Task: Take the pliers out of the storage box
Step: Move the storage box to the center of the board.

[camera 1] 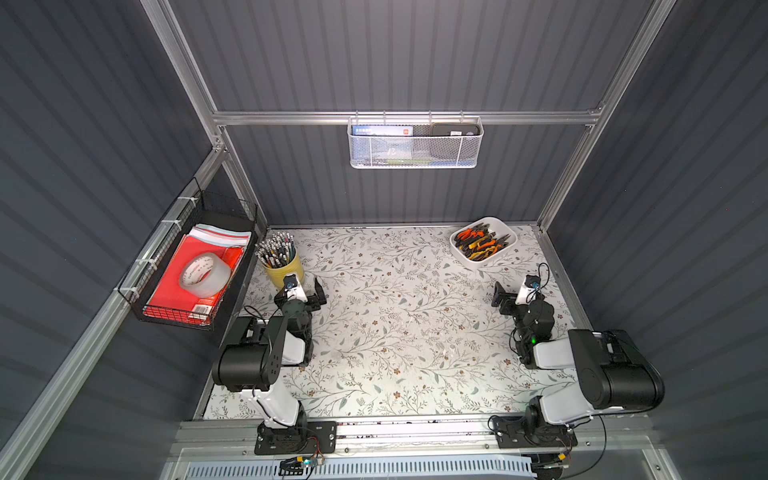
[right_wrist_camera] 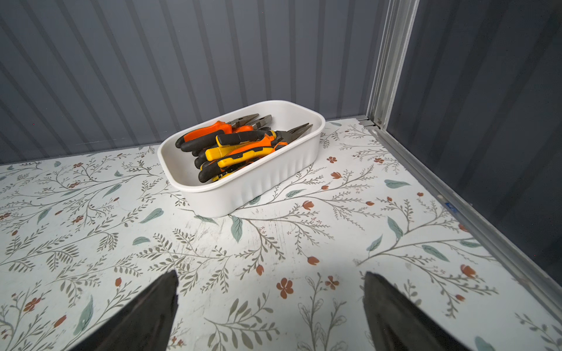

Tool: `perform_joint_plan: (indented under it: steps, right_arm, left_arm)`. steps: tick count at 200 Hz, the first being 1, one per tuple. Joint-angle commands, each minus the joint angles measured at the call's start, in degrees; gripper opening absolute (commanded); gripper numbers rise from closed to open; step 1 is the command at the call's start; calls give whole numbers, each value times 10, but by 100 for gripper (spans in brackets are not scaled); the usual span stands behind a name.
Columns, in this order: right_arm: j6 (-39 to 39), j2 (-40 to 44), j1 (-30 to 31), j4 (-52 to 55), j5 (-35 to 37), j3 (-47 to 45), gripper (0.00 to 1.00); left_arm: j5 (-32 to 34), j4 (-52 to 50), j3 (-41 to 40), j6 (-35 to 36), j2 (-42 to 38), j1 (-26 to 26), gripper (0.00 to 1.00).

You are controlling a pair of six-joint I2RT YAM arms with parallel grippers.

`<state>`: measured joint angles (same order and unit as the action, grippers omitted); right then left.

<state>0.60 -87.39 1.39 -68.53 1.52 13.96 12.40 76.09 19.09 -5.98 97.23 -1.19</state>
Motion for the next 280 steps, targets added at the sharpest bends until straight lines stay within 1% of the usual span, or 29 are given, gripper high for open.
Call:
perform_joint_plan:
  steps: [1, 33, 41, 44, 54, 65, 71, 79, 82, 85, 95, 101, 110, 120, 130, 138, 150, 161, 176, 189, 204, 217, 222, 228, 238, 251, 261, 270, 280]
  right_arm:
    - [-3, 4, -2, -3, 3, 5, 99]
    - [-1, 4, -2, -7, 7, 5, 99]
    - [12, 11, 3, -39, 66, 1, 99]
    - [15, 21, 6, -32, 90, 3, 99]
    - [29, 83, 10, 94, 143, 36, 99]
    - [109, 142, 7, 272, 195, 103, 99]
    - [195, 160, 2, 355, 225, 139, 99]
    - [333, 170, -4, 472, 269, 186, 99]
    - [368, 169, -8, 504, 274, 200, 99]
    - [377, 168, -12, 517, 266, 210, 99]
    - [344, 160, -40, 548, 142, 245, 99]
    - [334, 148, -47, 572, 98, 269, 99]
    - [341, 128, -48, 625, 78, 312, 99]
    - [338, 95, -48, 681, 48, 364, 99]
    - [333, 55, -48, 767, 22, 430, 99]
    - [308, 23, -48, 828, -17, 485, 99]
    - [294, -15, -48, 900, -63, 550, 99]
    - [286, -34, -48, 906, -114, 570, 90]
    - [298, -55, -50, 935, -143, 605, 87]
    - [305, -78, -49, 956, -157, 635, 87]
    - [313, -115, -49, 978, -193, 670, 95]
    - [297, -152, -44, 1021, -198, 709, 95]
    - [288, -163, -39, 1028, -195, 718, 92]
    - [282, -174, -36, 1035, -193, 724, 85]
    - [284, -188, -32, 1037, -189, 725, 76]
    - [280, -203, -30, 1022, -216, 723, 61]
    - [286, -214, -27, 1011, -224, 721, 52]
    - [289, -224, -26, 1009, -224, 724, 51]
    - [296, -232, -24, 1002, -218, 727, 54]
  left_arm:
    - [-1, -2, 7, 11, 1, -3, 99]
    - [3, 0, 6, 10, -3, -4, 99]
    - [11, -31, 18, 14, -14, -10, 99]
    - [12, -54, 27, 17, -21, -13, 99]
    - [23, -186, 81, 22, -54, -25, 99]
    - [42, -291, 142, -1, -77, -32, 99]
    - [42, -340, 170, -21, -88, -33, 99]
    - [36, -385, 197, -41, -103, -33, 99]
    - [35, -400, 207, -48, -109, -33, 99]
    - [37, -415, 215, -57, -113, -34, 99]
    - [50, -479, 249, -86, -125, -36, 99]
    - [58, -517, 270, -102, -130, -38, 99]
    - [64, -569, 294, -111, -138, -40, 100]
    - [62, -598, 301, -109, -153, -47, 99]
    - [54, -601, 290, -99, -171, -61, 99]
    - [48, -599, 277, -86, -187, -77, 99]
    - [44, -595, 266, -79, -199, -95, 99]
    - [17, -596, 268, -82, -199, -100, 99]
    - [-2, -608, 283, -89, -186, -100, 99]
    - [-11, -615, 292, -93, -176, -101, 99]
    - [-25, -615, 293, -95, -170, -101, 99]
    - [-27, -618, 296, -97, -169, -104, 99]
    - [-27, -617, 296, -98, -170, -104, 99]
    - [-32, -613, 296, -100, -171, -105, 99]
    - [-43, -610, 293, -105, -172, -105, 99]
    - [-49, -608, 293, -106, -170, -105, 99]
    - [-52, -608, 295, -106, -166, -105, 99]
    - [-56, -609, 298, -105, -162, -106, 99]
    - [-61, -607, 299, -103, -157, -106, 97]
